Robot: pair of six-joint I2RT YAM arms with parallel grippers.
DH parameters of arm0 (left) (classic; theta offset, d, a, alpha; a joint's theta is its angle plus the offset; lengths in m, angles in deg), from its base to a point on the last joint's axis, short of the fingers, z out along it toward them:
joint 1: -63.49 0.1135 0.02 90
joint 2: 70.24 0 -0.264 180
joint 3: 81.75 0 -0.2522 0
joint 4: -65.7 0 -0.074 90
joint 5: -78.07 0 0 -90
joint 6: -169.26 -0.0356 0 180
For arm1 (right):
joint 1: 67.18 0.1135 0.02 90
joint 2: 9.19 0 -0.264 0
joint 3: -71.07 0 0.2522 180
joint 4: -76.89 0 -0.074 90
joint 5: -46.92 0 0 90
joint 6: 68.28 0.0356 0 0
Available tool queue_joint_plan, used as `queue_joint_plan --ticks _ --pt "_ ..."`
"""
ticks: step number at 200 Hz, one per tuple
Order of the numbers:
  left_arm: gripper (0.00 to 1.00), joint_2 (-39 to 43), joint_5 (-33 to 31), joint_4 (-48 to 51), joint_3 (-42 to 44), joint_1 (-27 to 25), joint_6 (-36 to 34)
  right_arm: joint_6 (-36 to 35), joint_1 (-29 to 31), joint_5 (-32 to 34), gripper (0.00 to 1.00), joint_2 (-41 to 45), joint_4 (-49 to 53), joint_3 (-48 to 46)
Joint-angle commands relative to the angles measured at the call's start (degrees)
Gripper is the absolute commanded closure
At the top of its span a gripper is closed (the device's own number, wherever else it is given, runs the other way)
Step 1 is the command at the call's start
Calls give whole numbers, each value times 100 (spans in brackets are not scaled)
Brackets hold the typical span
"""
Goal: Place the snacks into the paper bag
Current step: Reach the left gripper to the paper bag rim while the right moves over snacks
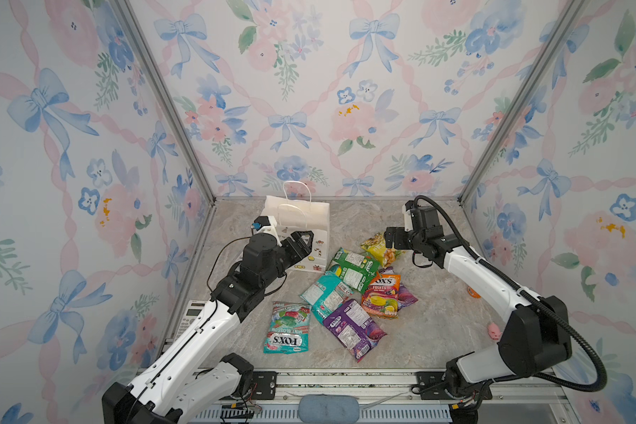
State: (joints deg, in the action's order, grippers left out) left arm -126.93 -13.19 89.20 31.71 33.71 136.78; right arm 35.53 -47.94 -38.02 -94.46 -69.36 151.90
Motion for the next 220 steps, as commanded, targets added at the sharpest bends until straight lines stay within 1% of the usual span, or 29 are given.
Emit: queue_joint_plan --ticks 1,17,53,81,168,220 --pt "21 -203 -344 235 -375 -24 -152 -142 61 -66 4 152 225 8" --pt "22 -432 -409 471 -609 -28 -267 -181 56 -66 3 160 253 1" --pt "23 -838 -339 591 -892 -27 -338 -195 62 -75 3 204 214 -59" --pt "25 -1087 -534 781 -1049 -30 -372 -213 54 -110 4 195 203 -93" --pt "25 -1496 -672 810 -1370 -11 -500 -275 62 -130 4 191 165 -176" --pt "26 -1868 -377 852 -1520 116 -596 -292 58 -147 4 223 157 -212"
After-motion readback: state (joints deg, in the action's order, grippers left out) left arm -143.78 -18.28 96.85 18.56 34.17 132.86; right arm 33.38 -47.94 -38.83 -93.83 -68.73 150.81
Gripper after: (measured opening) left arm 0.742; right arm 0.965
